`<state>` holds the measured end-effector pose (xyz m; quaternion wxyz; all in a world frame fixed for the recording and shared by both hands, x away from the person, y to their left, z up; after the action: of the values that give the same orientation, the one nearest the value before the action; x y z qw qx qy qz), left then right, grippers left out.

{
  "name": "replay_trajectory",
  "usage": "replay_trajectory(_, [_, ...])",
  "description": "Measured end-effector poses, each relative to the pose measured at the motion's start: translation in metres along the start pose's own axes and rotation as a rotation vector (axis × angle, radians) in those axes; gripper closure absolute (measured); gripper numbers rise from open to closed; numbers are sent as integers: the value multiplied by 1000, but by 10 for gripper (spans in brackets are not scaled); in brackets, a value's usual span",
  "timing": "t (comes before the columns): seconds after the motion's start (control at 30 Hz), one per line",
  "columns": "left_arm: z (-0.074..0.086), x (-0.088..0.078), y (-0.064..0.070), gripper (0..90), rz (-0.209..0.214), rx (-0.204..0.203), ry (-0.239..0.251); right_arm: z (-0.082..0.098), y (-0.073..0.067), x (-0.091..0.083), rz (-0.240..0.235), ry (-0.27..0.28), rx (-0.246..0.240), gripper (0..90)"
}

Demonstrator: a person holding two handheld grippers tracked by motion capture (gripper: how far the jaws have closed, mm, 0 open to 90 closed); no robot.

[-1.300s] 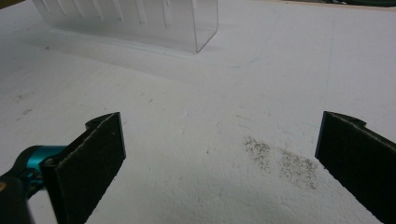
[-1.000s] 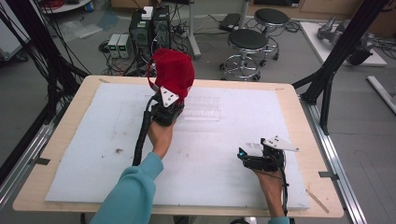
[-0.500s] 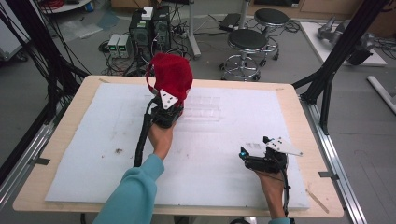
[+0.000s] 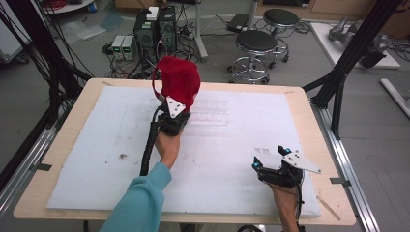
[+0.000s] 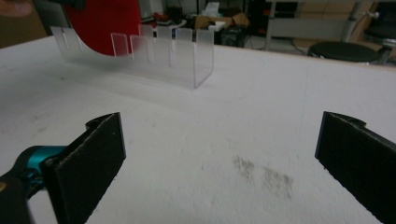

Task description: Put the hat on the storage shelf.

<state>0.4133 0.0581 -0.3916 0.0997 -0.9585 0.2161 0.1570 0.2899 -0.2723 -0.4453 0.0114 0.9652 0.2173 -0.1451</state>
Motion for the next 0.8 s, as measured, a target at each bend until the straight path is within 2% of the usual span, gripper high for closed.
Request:
replay_trajectory(0.17, [1,-1,0,844,5,0,1,8,-1,-2,-3,27,4,5])
replay_trajectory(0.23, [1,-1,0,827,22,-4,-1,11,-2,-2,-2,36,0,5])
replay_trajectory(0.27, [1,0,0,760,10,-3,-7,11,-2,-2,5,41,-12,5])
replay_trajectory(0.33, [2,0,0,568,8,-15,-7,11,-4,-4,8,66,-16,5])
replay_trajectory(0.37, [1,0,0,568,2,-14,-9,11,-4,-4,8,66,-16,5])
replay_trajectory(0.4, [1,-1,0,495,-3,-7,-4,12,-5,-4,9,75,-20,5])
replay_trajectory(0.43, [0,-3,0,495,-5,-4,1,12,-5,-4,9,75,-20,5])
replay_trajectory(0.47, [-1,-3,1,377,-3,-14,9,12,-5,-5,17,90,-29,5])
replay_trajectory(0.5, [-2,-5,0,377,-4,-23,7,12,-5,-5,17,90,-29,5])
replay_trajectory(0.6, [-1,-12,-2,182,6,-36,0,13,-7,-7,26,104,-42,5])
replay_trajectory(0.63, [0,-16,-3,182,15,-49,15,13,-8,-7,28,109,-43,5])
replay_trajectory(0.7, [5,-26,-6,148,43,-51,24,13,-7,-8,34,121,-53,5])
replay_trajectory(0.73, [8,-31,-8,133,61,-58,27,14,-7,-9,37,133,-42,5])
replay_trajectory(0.8, [15,-43,-12,130,89,-47,34,14,-6,-10,38,147,-32,5])
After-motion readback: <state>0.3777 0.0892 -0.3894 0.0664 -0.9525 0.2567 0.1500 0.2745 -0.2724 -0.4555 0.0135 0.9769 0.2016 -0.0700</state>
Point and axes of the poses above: each handheld gripper's, and its own axes: x roughly forward along the jaws, z roughly out of its underside, y roughly to its right, the point moved 3 cm from there along x, roughly forward along the jaws
